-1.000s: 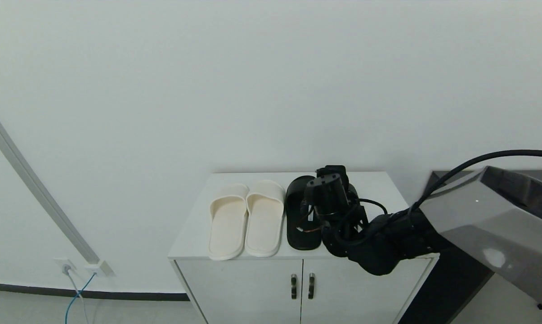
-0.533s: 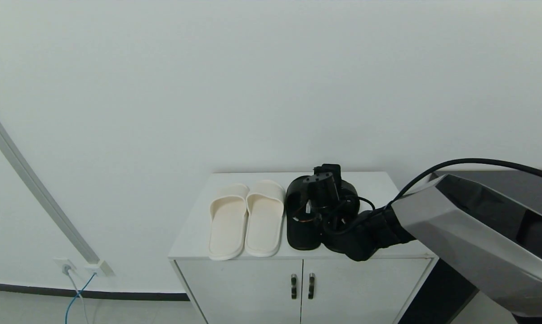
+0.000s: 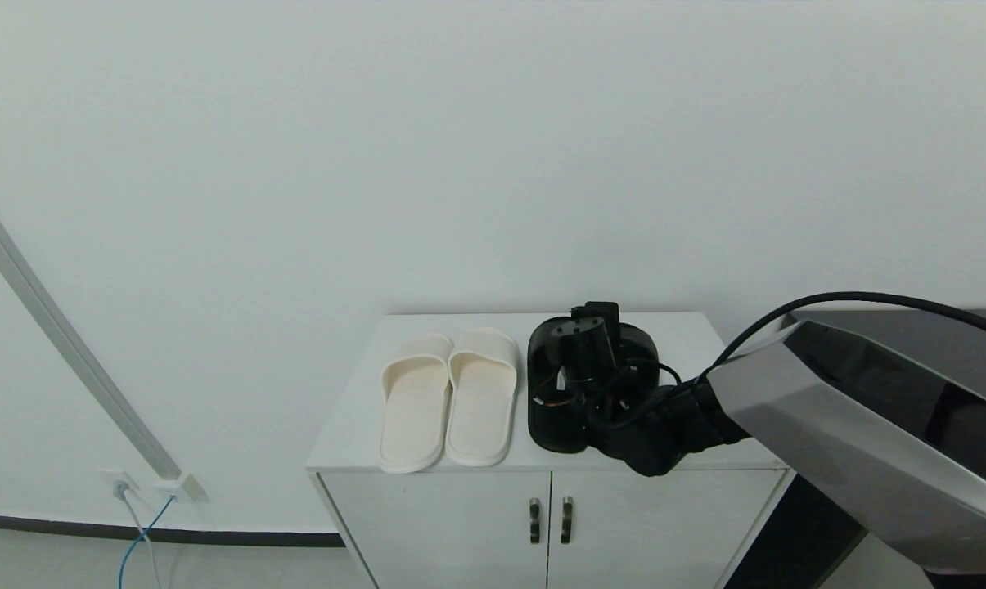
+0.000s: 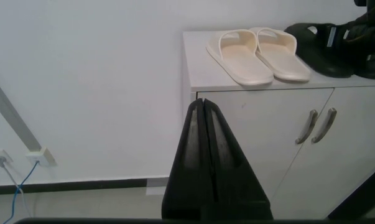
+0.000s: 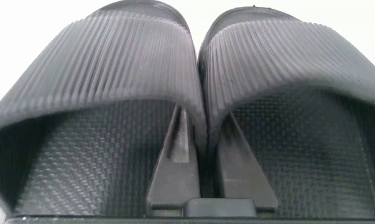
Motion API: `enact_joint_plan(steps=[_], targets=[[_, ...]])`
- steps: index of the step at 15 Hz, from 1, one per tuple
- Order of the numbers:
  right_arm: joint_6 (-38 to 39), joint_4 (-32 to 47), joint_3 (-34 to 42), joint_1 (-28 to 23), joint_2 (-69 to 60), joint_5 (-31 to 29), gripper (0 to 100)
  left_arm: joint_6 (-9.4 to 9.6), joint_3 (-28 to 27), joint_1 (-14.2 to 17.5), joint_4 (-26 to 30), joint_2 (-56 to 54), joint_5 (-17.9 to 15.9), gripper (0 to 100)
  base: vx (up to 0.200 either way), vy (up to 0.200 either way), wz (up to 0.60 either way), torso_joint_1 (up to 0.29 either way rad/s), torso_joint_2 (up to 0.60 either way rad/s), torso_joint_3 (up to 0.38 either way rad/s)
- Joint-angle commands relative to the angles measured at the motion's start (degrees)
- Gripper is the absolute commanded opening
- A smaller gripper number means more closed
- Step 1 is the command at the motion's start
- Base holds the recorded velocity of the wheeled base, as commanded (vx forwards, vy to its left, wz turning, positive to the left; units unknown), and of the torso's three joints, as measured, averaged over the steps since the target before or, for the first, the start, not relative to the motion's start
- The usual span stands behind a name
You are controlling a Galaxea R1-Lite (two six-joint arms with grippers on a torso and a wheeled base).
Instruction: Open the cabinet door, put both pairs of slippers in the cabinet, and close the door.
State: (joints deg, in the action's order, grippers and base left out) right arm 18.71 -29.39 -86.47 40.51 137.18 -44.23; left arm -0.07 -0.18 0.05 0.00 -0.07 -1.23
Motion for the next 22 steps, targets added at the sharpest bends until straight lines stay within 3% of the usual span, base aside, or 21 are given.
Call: enact_joint_plan(steps=[1, 4, 6, 9, 12, 14, 17, 19, 22], targets=[[0.0, 0.1, 1.8, 0.0, -3.0, 0.0, 0, -0.01, 0.0, 0.0, 0.0, 0.1, 0.0, 0, 0.000, 0.000, 0.00, 0.000, 0.00, 0.000], [-2.1, -0.7, 9.1, 0.4, -11.2, 1.5, 0, -0.01, 0.0, 0.0, 0.0, 0.1, 0.0, 0, 0.000, 0.000, 0.00, 0.000, 0.00, 0.000], [-4.6, -3.7, 15.9, 1.4, -17.1, 5.9, 0, -0.01, 0.0, 0.0, 0.0, 0.1, 0.0, 0, 0.000, 0.000, 0.00, 0.000, 0.00, 0.000], [-9.9, -11.7, 32.1, 3.0, -29.2, 17.4, 0, -0.01, 0.0, 0.0, 0.0, 0.1, 0.0, 0, 0.000, 0.000, 0.00, 0.000, 0.00, 0.000], [-11.1, -13.5, 44.5, 3.1, -40.8, 34.3, 0, -0.01, 0.0, 0.0, 0.0, 0.1, 0.0, 0, 0.000, 0.000, 0.00, 0.000, 0.00, 0.000], [-13.7, -13.5, 49.5, 3.1, -45.0, 43.0, 0, -0.01, 0.0, 0.0, 0.0, 0.1, 0.0, 0, 0.000, 0.000, 0.00, 0.000, 0.00, 0.000], [-20.8, -14.6, 55.3, 3.0, -48.1, 51.0, 0, -0.01, 0.0, 0.0, 0.0, 0.1, 0.0, 0, 0.000, 0.000, 0.00, 0.000, 0.00, 0.000], [-25.7, -18.6, 58.3, 2.6, -48.5, 52.8, 0, -0.01, 0.0, 0.0, 0.0, 0.1, 0.0, 0, 0.000, 0.000, 0.00, 0.000, 0.00, 0.000], [-27.0, -21.3, 60.1, 2.6, -48.3, 55.4, 0, -0.01, 0.1, 0.0, 0.0, 0.1, 0.0, 0, 0.000, 0.000, 0.00, 0.000, 0.00, 0.000]])
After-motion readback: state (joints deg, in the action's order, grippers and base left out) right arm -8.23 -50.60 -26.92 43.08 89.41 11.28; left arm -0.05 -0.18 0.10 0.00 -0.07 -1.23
